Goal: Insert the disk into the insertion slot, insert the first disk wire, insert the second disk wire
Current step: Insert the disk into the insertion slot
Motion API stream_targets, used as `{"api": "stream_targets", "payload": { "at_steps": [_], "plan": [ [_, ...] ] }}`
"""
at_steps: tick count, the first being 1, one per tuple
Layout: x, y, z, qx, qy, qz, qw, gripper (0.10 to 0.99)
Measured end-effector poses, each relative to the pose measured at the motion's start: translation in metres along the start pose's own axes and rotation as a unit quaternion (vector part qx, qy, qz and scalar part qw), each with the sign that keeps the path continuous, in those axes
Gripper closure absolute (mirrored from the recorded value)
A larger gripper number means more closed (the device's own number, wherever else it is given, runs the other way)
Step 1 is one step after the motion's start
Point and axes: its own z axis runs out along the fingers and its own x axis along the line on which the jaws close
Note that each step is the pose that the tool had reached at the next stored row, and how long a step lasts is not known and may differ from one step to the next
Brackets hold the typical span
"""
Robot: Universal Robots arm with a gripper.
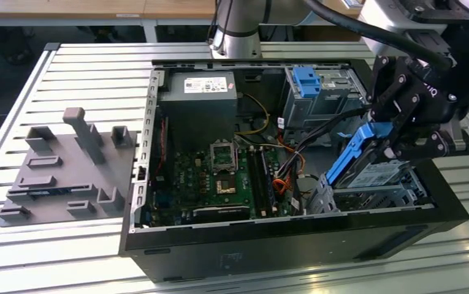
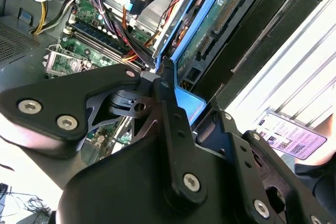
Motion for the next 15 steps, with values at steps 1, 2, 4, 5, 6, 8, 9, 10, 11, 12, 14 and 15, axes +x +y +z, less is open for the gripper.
{"api": "stream_targets", "payload": {
  "at_steps": [1,2,4,5,6,8,9,10,11,12,14,15],
  "plan": [
    [0.0000,0.0000,0.0003,0.0000,0.0000,0.000,1.0000,0.718],
    [0.0000,0.0000,0.0007,0.0000,0.0000,0.000,1.0000,0.718],
    [0.0001,0.0000,0.0018,0.0000,0.0000,0.000,1.0000,0.718],
    [0.0002,0.0000,0.0024,0.0000,0.0000,0.000,1.0000,0.718],
    [0.0002,-0.0001,0.0031,0.0000,0.0000,0.000,1.0000,0.718],
    [0.0003,-0.0001,0.0047,0.0000,0.0000,0.000,1.0000,0.718],
    [0.0004,-0.0001,0.0053,0.0000,0.0000,0.000,1.0000,0.718],
    [0.0004,-0.0001,0.0060,0.0000,0.0000,0.000,1.0000,0.718],
    [0.0005,-0.0001,0.0066,0.0000,0.0000,0.000,1.0000,0.718],
    [0.0005,-0.0001,0.0072,0.0000,0.0000,0.000,1.0000,0.718],
    [0.0006,-0.0001,0.0083,0.0000,0.0000,0.000,1.0000,0.718],
    [0.0006,-0.0001,0.0087,0.0000,0.0000,0.000,1.0000,0.718]
  ]
}}
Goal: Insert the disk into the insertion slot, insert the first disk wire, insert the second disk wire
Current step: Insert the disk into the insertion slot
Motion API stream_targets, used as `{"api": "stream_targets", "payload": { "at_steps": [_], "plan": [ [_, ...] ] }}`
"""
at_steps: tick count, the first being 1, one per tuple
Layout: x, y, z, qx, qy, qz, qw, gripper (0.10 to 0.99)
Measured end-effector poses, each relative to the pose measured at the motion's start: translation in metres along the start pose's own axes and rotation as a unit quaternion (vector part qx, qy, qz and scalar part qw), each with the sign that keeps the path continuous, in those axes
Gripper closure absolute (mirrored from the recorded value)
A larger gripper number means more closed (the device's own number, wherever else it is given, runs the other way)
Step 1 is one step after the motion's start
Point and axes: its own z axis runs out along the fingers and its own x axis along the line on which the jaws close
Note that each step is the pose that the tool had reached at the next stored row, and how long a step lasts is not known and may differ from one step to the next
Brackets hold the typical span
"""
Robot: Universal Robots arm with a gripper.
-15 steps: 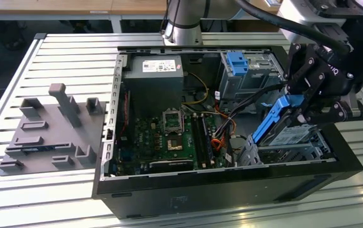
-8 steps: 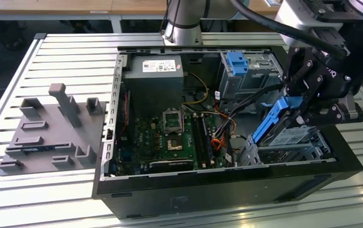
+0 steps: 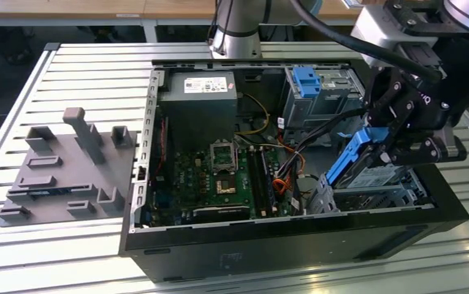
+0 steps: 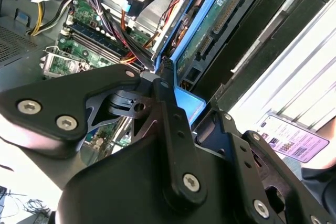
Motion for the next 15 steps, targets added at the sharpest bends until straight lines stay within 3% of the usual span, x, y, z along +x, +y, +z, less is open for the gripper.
{"api": "stream_targets", "payload": {
  "at_steps": [15],
  "plan": [
    [0.0004,-0.0001,0.0048,0.0000,-0.0002,0.000,1.0000,0.718]
  ]
}}
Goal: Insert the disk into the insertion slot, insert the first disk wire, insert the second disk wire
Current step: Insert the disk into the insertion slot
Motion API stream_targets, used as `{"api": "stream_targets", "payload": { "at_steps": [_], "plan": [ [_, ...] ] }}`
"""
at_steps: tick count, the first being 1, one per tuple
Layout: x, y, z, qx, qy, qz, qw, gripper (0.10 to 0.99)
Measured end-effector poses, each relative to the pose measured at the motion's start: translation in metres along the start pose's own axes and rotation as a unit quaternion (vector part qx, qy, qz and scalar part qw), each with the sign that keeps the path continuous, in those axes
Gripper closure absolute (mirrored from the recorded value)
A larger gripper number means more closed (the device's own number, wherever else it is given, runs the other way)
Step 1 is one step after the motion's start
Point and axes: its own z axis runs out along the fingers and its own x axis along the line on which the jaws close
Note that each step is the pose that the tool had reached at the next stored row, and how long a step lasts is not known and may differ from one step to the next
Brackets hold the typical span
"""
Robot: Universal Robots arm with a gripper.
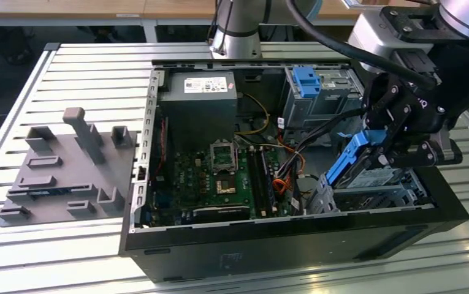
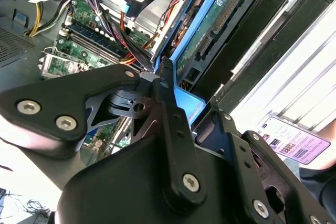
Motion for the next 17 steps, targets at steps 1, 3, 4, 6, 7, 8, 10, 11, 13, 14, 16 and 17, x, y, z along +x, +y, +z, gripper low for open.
{"api": "stream_targets", "payload": {
  "at_steps": [1,3,4,6,7,8,10,11,13,14,16,17],
  "plan": [
    [0.0000,0.0000,0.0004,0.0000,0.0000,0.000,1.0000,0.718],
    [0.0001,0.0000,0.0010,0.0000,0.0000,0.000,1.0000,0.718],
    [0.0001,0.0000,0.0013,0.0000,0.0000,0.000,1.0000,0.718],
    [0.0001,0.0000,0.0018,0.0000,0.0001,0.000,1.0000,0.718],
    [0.0001,0.0000,0.0021,0.0000,0.0000,0.000,1.0000,0.718],
    [0.0002,0.0000,0.0024,0.0000,0.0000,0.000,1.0000,0.718],
    [0.0002,0.0000,0.0029,0.0000,0.0000,0.000,1.0000,0.718],
    [0.0002,0.0000,0.0032,0.0000,0.0000,0.000,1.0000,0.718],
    [0.0003,0.0000,0.0037,0.0000,-0.0001,0.000,1.0000,0.718],
    [0.0003,0.0000,0.0040,0.0000,0.0000,0.000,1.0000,0.718],
    [0.0003,-0.0001,0.0045,0.0000,0.0000,0.000,1.0000,0.718],
    [0.0003,-0.0001,0.0047,0.0000,0.0000,0.000,1.0000,0.718]
  ]
}}
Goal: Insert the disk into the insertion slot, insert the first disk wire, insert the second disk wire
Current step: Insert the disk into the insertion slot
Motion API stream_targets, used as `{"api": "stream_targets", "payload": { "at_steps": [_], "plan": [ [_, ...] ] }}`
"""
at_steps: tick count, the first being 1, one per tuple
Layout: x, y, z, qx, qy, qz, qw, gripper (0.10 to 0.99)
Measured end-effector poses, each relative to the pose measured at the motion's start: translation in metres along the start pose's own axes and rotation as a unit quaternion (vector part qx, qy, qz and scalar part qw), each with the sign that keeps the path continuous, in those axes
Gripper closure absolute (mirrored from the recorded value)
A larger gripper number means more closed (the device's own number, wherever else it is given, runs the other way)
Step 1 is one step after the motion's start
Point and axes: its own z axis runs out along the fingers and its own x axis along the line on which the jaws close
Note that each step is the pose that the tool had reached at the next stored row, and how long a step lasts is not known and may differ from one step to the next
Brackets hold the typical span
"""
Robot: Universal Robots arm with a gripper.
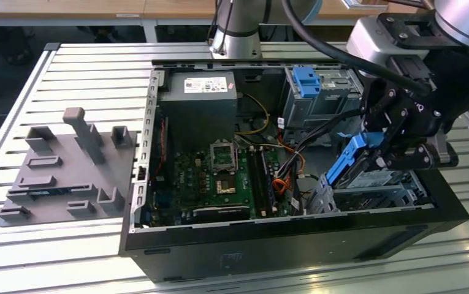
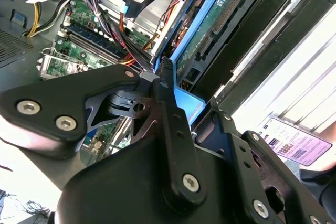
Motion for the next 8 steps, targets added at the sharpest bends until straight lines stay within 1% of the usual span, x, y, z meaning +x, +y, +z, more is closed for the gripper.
{"api": "stream_targets", "payload": {
  "at_steps": [8],
  "plan": [
    [0.0002,0.0000,0.0028,0.0000,0.0000,0.000,1.0000,0.718]
  ]
}}
